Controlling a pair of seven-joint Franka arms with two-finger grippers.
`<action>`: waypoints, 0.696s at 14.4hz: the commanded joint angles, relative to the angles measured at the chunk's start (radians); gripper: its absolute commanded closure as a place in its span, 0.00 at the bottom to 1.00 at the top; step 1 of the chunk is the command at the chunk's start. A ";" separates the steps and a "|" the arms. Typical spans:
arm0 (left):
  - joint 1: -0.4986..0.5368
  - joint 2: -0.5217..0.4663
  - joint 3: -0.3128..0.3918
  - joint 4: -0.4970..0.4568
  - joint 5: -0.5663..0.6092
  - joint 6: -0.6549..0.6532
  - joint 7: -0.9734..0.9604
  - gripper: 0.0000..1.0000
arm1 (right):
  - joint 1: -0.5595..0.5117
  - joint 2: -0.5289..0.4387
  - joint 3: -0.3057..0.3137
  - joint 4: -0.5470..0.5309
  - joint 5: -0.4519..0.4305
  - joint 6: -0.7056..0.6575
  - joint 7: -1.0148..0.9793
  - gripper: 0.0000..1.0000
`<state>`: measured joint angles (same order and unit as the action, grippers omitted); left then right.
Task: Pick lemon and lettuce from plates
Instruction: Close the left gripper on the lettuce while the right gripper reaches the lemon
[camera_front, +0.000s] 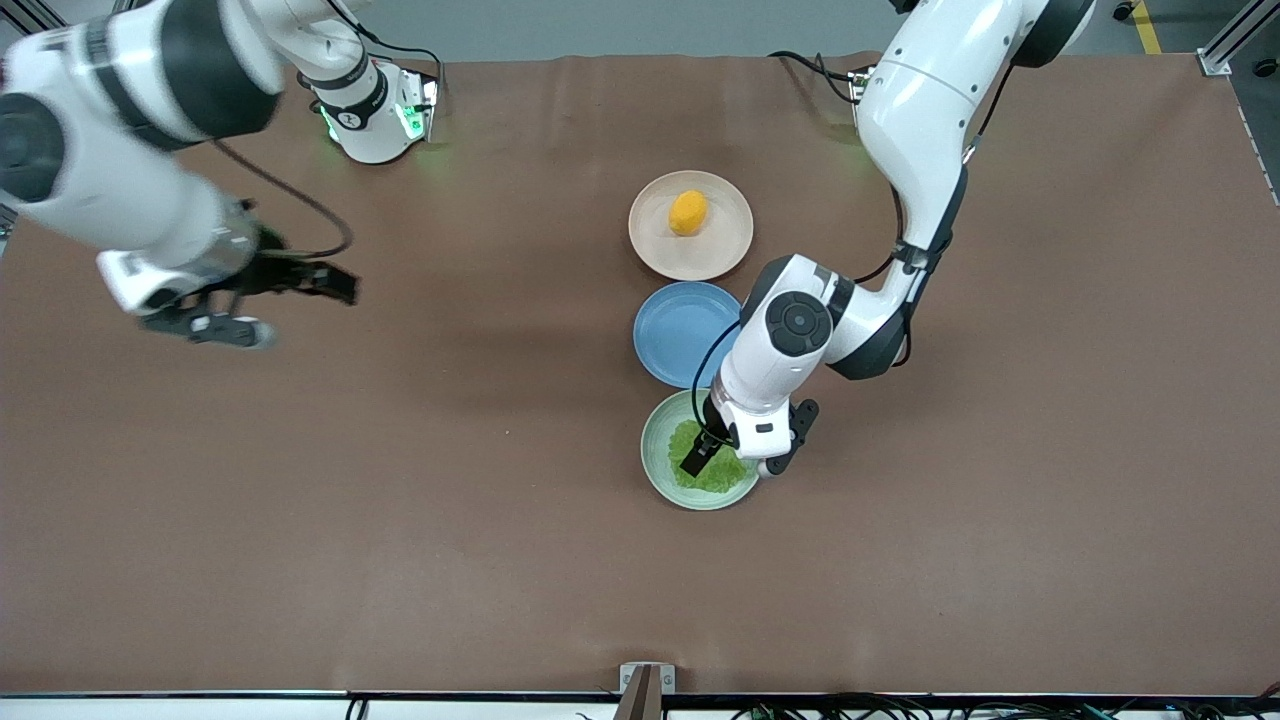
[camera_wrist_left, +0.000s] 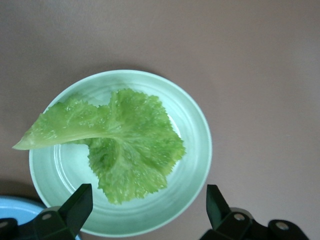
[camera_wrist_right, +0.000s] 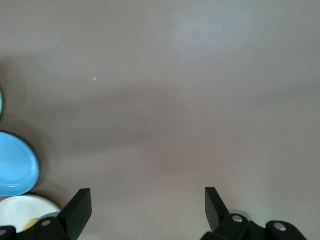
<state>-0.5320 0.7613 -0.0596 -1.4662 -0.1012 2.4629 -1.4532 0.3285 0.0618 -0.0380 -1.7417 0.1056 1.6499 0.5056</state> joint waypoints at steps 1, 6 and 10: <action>-0.019 0.038 0.012 0.026 0.015 0.008 -0.004 0.01 | 0.127 -0.040 -0.007 -0.105 0.051 0.095 0.224 0.00; -0.026 0.062 0.012 0.021 0.018 0.007 -0.004 0.10 | 0.421 -0.025 0.000 -0.237 0.051 0.353 0.640 0.00; -0.025 0.070 0.012 0.015 0.018 -0.002 -0.004 0.17 | 0.602 0.088 -0.002 -0.239 0.036 0.503 0.850 0.00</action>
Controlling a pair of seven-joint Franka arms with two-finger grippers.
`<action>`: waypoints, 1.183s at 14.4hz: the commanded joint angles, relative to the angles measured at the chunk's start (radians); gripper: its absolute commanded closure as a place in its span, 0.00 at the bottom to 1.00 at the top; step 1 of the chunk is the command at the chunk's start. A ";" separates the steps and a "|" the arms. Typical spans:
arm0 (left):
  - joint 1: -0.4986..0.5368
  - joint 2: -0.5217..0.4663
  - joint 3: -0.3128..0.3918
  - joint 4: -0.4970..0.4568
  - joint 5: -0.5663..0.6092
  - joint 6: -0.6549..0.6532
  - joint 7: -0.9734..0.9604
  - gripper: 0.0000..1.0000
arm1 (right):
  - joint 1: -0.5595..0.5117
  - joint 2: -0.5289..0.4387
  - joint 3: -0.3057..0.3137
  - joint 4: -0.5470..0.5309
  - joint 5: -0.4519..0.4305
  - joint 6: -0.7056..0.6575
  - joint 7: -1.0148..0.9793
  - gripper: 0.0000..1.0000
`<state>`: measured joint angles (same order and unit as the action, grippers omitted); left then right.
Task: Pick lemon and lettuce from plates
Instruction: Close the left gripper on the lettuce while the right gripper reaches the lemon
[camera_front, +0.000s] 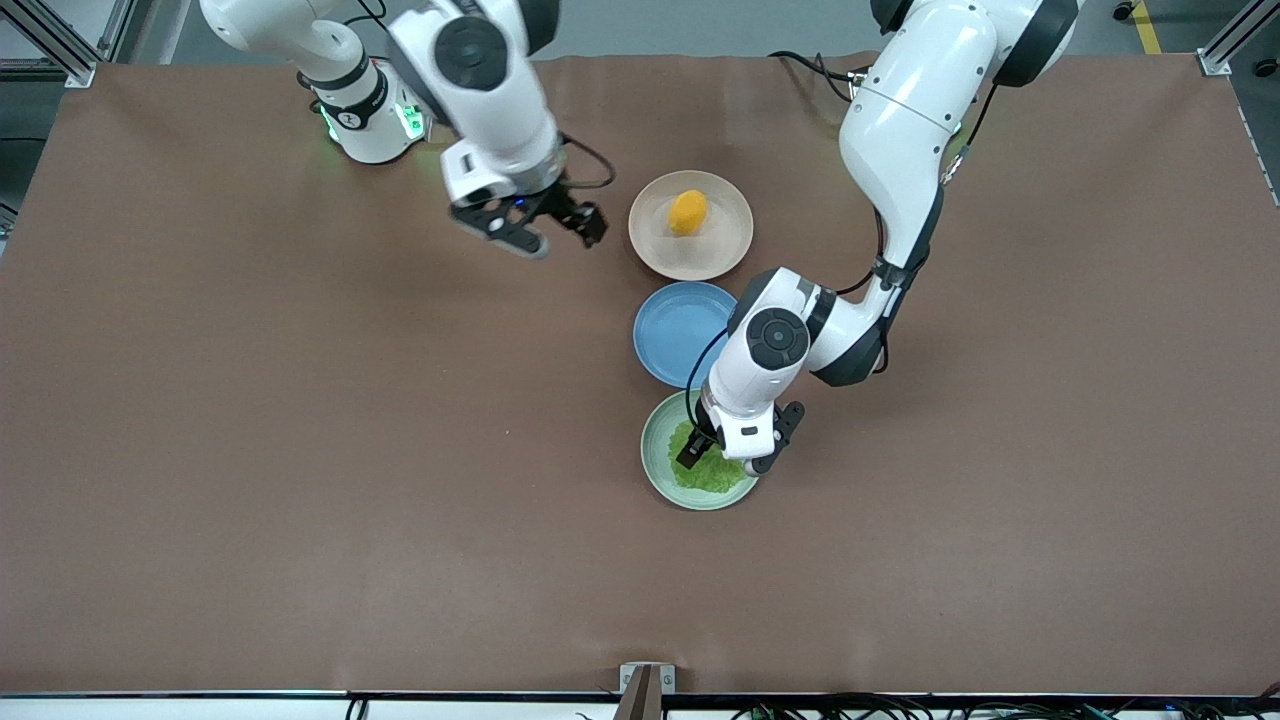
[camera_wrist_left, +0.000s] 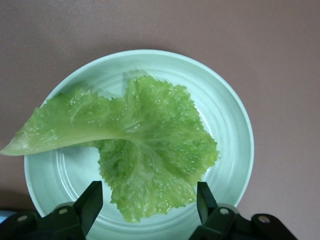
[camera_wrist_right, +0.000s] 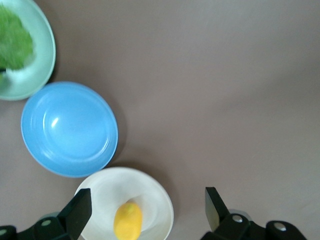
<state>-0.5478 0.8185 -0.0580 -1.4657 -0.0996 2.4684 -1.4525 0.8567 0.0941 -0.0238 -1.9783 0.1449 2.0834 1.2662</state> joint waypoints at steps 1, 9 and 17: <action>-0.009 0.014 0.010 0.013 0.017 -0.008 -0.005 0.19 | 0.105 0.090 -0.016 -0.002 -0.024 0.114 0.138 0.00; -0.009 0.028 0.010 0.007 0.017 -0.008 -0.005 0.30 | 0.261 0.374 -0.016 0.127 -0.131 0.259 0.406 0.00; -0.009 0.027 0.010 -0.004 0.017 -0.009 -0.005 0.62 | 0.346 0.475 -0.016 0.141 -0.162 0.360 0.475 0.00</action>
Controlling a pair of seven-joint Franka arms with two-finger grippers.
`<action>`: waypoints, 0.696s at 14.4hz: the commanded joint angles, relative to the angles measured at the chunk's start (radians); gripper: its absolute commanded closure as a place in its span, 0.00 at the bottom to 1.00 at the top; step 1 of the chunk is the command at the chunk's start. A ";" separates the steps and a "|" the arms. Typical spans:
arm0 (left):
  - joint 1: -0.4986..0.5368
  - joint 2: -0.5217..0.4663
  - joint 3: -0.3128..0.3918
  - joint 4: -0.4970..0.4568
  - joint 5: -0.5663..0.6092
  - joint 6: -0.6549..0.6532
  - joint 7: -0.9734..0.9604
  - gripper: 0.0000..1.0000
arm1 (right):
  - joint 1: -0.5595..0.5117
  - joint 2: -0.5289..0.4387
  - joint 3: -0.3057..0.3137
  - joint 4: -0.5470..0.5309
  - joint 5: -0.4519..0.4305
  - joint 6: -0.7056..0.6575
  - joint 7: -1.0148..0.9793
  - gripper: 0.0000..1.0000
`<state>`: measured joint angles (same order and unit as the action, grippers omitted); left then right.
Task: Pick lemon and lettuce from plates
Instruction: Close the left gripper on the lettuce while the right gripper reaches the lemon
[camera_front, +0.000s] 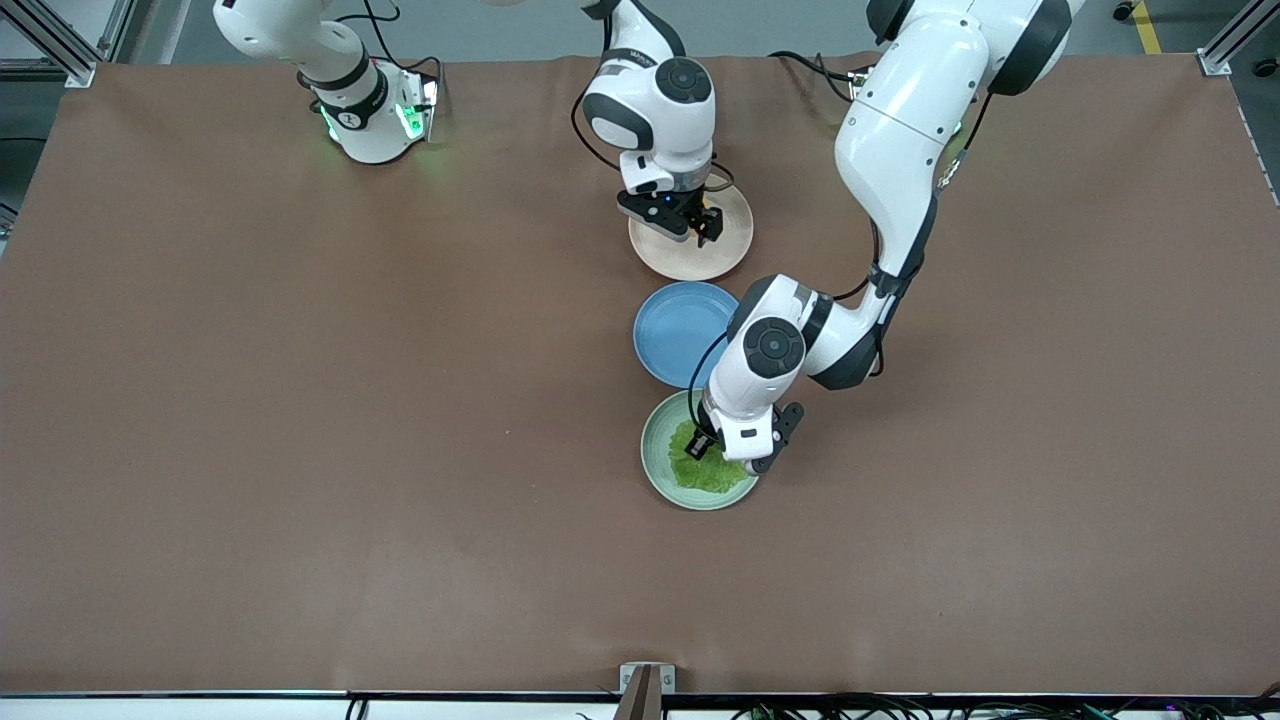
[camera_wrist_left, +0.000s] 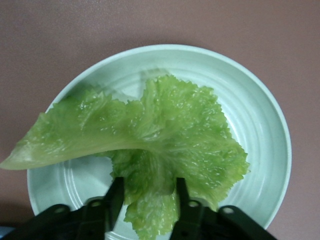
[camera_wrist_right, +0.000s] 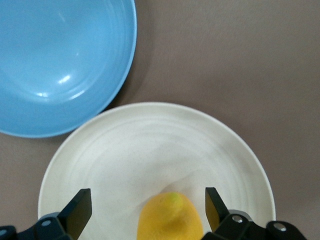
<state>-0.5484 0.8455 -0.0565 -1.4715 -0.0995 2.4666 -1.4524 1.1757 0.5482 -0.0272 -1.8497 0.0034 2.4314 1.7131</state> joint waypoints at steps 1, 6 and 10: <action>-0.008 0.000 0.009 0.000 0.017 -0.008 -0.005 0.66 | 0.033 0.021 -0.013 0.012 -0.020 0.012 0.028 0.00; -0.008 -0.008 0.007 0.003 0.017 -0.009 -0.006 0.83 | 0.062 0.024 -0.013 0.010 -0.019 0.009 0.029 0.00; -0.007 -0.022 0.006 0.010 0.011 -0.023 -0.006 0.91 | 0.077 0.027 -0.013 0.010 -0.019 0.009 0.031 0.02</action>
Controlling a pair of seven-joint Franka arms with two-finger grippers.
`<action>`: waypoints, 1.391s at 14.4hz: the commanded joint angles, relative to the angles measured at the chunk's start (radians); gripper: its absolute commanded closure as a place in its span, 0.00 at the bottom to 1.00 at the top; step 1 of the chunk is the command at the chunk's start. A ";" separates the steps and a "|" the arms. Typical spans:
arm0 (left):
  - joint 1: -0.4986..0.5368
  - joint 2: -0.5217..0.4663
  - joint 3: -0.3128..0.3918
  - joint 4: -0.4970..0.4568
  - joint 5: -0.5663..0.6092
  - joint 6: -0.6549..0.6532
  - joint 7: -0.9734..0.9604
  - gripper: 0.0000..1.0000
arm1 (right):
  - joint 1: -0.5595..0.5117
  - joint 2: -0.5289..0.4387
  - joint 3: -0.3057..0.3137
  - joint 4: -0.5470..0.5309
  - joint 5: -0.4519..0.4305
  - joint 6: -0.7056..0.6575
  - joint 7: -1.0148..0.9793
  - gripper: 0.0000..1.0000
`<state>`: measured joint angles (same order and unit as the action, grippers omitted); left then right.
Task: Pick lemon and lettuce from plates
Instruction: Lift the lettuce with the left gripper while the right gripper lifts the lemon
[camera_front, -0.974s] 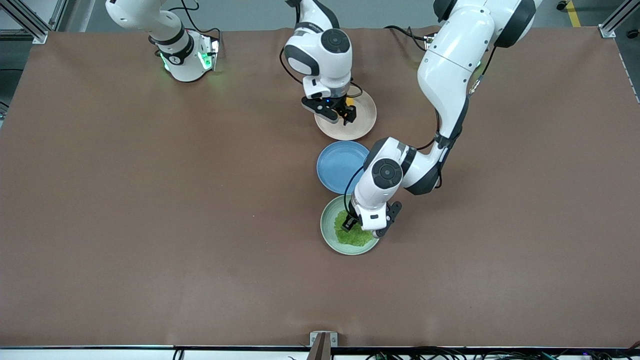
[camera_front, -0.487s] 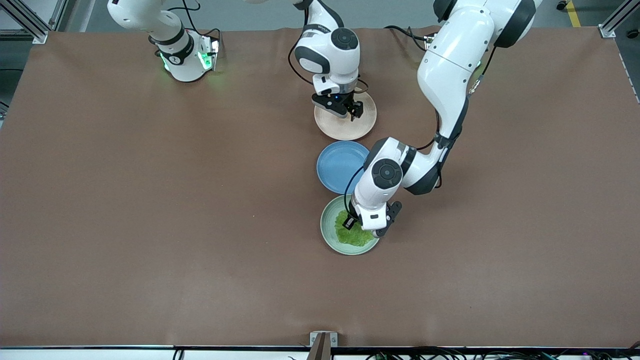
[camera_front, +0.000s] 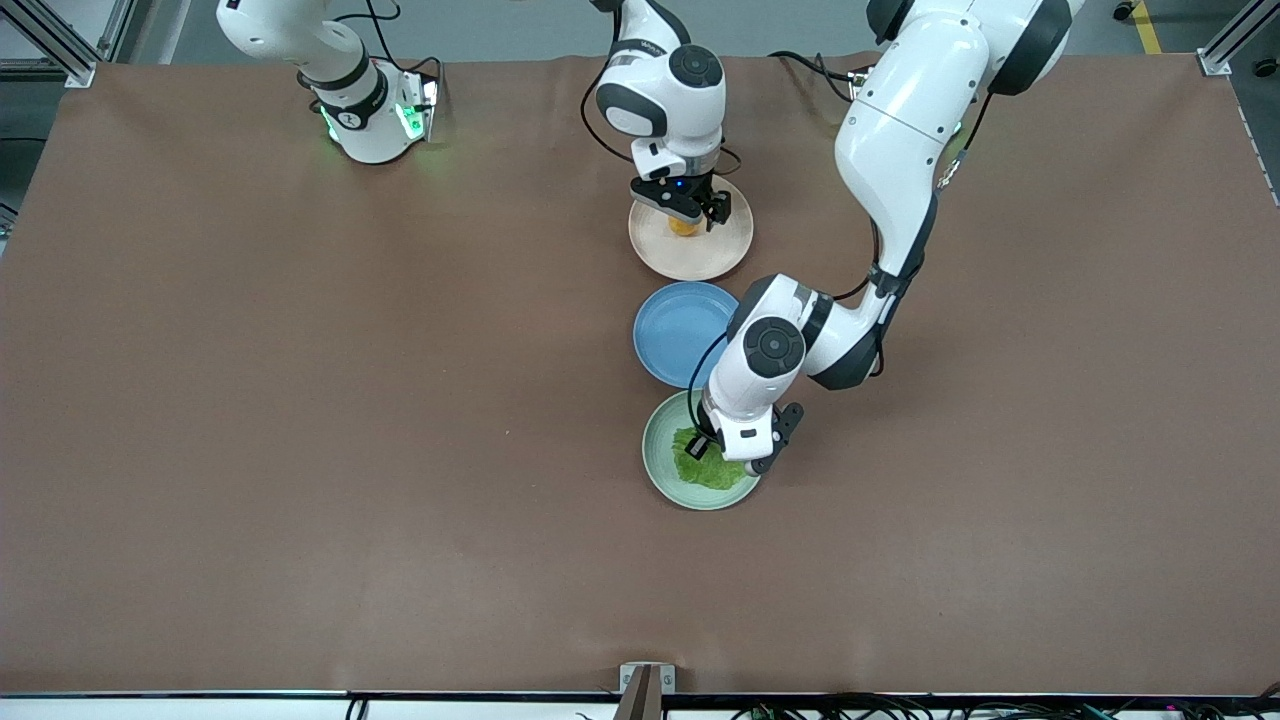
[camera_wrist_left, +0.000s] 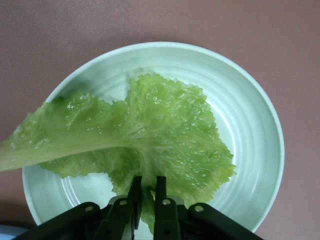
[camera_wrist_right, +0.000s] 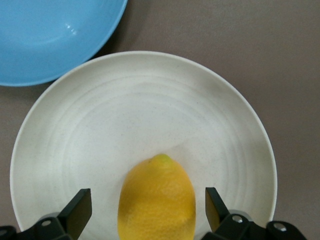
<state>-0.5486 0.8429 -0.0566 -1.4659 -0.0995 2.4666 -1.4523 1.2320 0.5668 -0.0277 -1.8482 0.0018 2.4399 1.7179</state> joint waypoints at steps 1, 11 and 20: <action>-0.005 -0.028 0.006 0.006 0.009 -0.023 -0.007 0.92 | 0.026 0.010 -0.012 0.009 -0.019 0.001 0.029 0.08; 0.107 -0.281 -0.002 0.003 -0.012 -0.325 0.094 0.98 | -0.086 -0.076 -0.018 0.012 -0.017 -0.122 -0.152 0.97; 0.323 -0.533 0.003 -0.293 -0.046 -0.497 0.686 0.99 | -0.559 -0.347 -0.017 -0.271 -0.014 -0.114 -0.887 0.97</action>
<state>-0.2634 0.3909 -0.0511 -1.6267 -0.1232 1.9595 -0.8944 0.7886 0.3162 -0.0697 -1.9771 -0.0017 2.2970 0.9874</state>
